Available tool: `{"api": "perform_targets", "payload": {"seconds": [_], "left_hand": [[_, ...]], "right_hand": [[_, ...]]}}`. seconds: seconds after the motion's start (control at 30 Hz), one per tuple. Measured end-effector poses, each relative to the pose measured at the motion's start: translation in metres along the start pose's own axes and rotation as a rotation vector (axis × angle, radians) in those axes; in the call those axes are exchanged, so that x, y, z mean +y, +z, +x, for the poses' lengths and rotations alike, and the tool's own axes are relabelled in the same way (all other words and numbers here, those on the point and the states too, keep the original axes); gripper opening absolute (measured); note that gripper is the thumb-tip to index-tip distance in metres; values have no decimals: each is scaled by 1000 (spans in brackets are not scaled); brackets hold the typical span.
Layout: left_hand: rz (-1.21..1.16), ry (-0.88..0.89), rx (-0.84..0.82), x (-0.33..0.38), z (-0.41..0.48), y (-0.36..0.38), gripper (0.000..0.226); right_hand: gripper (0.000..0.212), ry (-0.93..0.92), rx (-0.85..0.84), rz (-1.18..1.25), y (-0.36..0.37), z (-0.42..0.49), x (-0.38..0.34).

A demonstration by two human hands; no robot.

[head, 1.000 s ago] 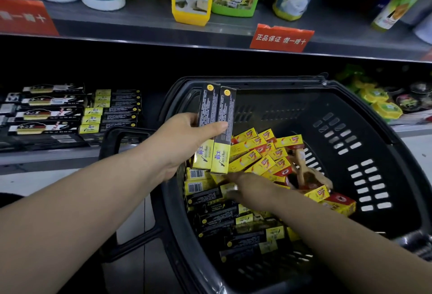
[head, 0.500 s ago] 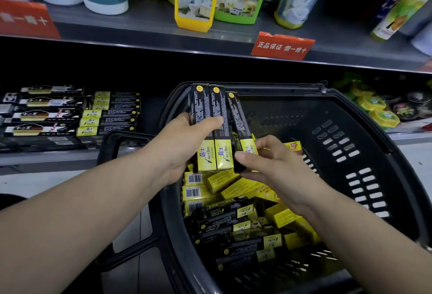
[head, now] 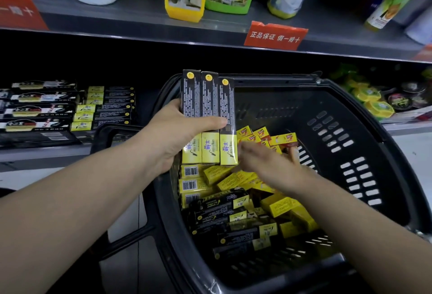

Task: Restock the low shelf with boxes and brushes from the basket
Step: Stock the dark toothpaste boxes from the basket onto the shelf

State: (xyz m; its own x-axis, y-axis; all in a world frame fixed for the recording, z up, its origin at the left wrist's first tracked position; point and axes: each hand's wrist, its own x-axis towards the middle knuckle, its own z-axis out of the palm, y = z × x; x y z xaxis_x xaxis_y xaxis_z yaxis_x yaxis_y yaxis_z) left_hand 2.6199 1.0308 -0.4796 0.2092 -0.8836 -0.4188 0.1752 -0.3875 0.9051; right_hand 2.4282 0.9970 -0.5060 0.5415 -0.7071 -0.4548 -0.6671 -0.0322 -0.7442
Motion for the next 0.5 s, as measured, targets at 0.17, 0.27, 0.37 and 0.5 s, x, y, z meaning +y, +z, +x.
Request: {"api": "perform_targets", "payload": {"seconds": [0.17,0.27,0.37,0.5], "left_hand": [[34,-28,-18,1,-5,-4,51],[44,-24,-30,2,-7,-8,50],[40,-19,-36,5,-9,-14,52],[-11,-20,-5,9,-9,-23,56]], "right_hand": [[57,-7,-395,-847,48,12,46],[57,-63,-382,-1060,63,17,49],[55,13,-333,-1041,58,16,41],[45,99,20,-575,26,9,4]]}}
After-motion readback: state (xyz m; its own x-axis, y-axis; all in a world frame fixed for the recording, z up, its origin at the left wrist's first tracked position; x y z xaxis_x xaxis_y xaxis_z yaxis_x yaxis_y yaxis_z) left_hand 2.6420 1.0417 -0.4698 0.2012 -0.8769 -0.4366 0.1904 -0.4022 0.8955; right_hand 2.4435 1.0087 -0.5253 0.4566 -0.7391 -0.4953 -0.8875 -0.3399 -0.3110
